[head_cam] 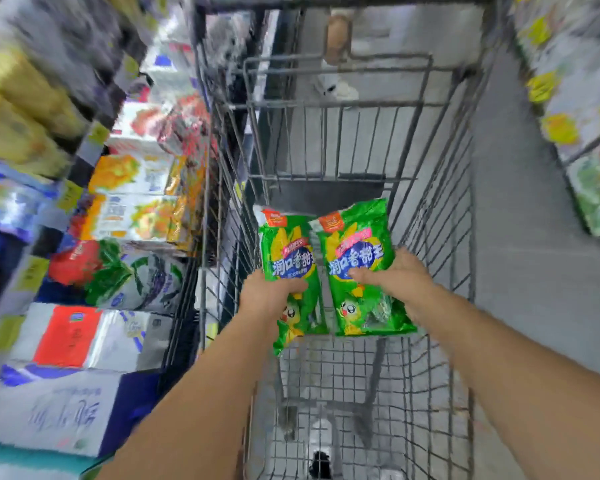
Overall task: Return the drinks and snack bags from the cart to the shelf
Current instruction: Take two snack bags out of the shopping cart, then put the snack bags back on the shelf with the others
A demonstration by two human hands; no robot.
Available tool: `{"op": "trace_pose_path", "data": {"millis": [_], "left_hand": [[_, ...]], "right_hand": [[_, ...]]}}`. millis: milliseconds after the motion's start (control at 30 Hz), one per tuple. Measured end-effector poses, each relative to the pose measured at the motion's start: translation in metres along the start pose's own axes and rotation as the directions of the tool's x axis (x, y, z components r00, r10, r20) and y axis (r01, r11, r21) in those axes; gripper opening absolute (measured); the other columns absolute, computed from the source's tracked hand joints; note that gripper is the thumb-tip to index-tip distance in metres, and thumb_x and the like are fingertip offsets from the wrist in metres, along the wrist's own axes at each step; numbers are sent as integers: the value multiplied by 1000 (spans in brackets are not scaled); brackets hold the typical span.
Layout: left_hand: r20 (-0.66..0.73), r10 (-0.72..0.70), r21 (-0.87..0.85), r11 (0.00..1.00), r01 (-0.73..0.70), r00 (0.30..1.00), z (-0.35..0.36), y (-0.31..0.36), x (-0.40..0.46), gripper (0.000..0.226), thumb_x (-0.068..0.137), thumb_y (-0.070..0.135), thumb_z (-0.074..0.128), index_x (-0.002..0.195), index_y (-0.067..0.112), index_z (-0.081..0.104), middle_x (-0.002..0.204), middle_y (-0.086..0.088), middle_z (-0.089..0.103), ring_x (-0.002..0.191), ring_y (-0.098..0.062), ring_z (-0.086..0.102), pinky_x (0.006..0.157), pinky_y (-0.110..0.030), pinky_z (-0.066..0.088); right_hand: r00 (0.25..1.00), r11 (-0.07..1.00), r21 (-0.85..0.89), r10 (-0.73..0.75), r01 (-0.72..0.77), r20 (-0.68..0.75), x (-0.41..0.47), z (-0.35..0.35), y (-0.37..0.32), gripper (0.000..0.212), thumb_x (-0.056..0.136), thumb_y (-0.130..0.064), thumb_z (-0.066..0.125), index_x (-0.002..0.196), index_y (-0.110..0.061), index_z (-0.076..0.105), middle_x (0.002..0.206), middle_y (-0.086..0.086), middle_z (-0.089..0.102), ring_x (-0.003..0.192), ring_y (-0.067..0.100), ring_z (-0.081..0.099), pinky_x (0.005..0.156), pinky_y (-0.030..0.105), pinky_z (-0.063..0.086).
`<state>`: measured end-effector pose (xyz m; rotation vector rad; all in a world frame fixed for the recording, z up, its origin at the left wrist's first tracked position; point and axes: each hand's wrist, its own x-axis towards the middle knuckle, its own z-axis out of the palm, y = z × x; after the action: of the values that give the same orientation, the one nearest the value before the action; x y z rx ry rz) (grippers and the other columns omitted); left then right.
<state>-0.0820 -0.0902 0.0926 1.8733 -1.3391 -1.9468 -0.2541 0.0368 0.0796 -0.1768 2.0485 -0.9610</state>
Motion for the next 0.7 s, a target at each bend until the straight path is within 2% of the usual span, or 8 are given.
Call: {"op": "trace_pose_path", "data": {"millis": [100, 167, 200, 300, 400, 467, 567, 700], "left_hand": [[27, 104, -27, 994, -103, 994, -17, 45, -61, 28, 71, -2, 82, 93, 9, 69, 85, -12, 75, 65, -22, 70, 52, -31, 56], [31, 181, -36, 983, -180, 983, -31, 74, -103, 28, 72, -2, 82, 96, 9, 72, 79, -5, 73, 59, -15, 68, 45, -21, 49], [25, 225, -39, 974, -223, 974, -39, 88, -125, 29, 72, 0, 83, 97, 11, 72, 80, -1, 73, 62, -14, 67, 48, -20, 47], [-17, 333, -35, 942, -334, 943, -62, 123, -188, 31, 70, 11, 88, 97, 15, 73, 92, 0, 76, 80, -16, 68, 63, -23, 50], [-82, 428, -32, 902, -431, 900, -85, 144, -246, 41, 64, 21, 93, 99, 15, 73, 95, -4, 78, 90, -25, 72, 81, -42, 58], [-138, 478, -26, 874, -486, 867, -101, 152, -284, 43, 63, 26, 93, 100, 16, 73, 94, -2, 78, 90, -26, 73, 84, -45, 58], [-231, 509, -53, 844, -533, 829, -133, 150, -333, 34, 67, 20, 91, 95, 14, 74, 90, -6, 79, 88, -31, 74, 83, -51, 59], [-370, 520, -51, 816, -576, 770, -187, 120, -388, 36, 62, 19, 92, 93, 13, 77, 89, -10, 78, 86, -35, 74, 82, -57, 58]], "right_hand": [[991, 995, 15, -101, 100, 91, -47, -40, -54, 56, 51, -34, 97, 98, -12, 75, 94, 7, 77, 89, 23, 74, 85, 41, 60], [972, 980, 31, -197, 195, 126, -84, -64, -89, 47, 60, -23, 94, 100, -11, 74, 90, 3, 77, 83, 19, 73, 82, 34, 59], [962, 971, 38, -240, 237, 129, -104, -76, -106, 42, 63, -19, 92, 100, -12, 73, 89, 2, 77, 81, 18, 72, 80, 31, 57], [914, 938, 103, -345, 330, 213, -161, -106, -153, 37, 68, -10, 88, 102, -11, 71, 94, 6, 79, 83, 18, 75, 74, 29, 59], [851, 892, 112, -452, 438, 267, -210, -122, -190, 38, 68, -14, 89, 102, -11, 72, 90, 3, 79, 81, 16, 76, 72, 29, 61], [800, 851, 111, -521, 513, 298, -242, -125, -212, 37, 68, -17, 89, 101, -13, 73, 89, -1, 79, 81, 14, 75, 73, 28, 59], [705, 785, 147, -609, 603, 363, -288, -113, -238, 35, 67, -19, 89, 98, -16, 73, 92, -1, 80, 84, 14, 74, 75, 29, 57], [574, 712, 181, -668, 679, 473, -347, -75, -254, 55, 51, -34, 90, 100, -14, 74, 91, -3, 80, 88, 15, 75, 82, 34, 58]]}}
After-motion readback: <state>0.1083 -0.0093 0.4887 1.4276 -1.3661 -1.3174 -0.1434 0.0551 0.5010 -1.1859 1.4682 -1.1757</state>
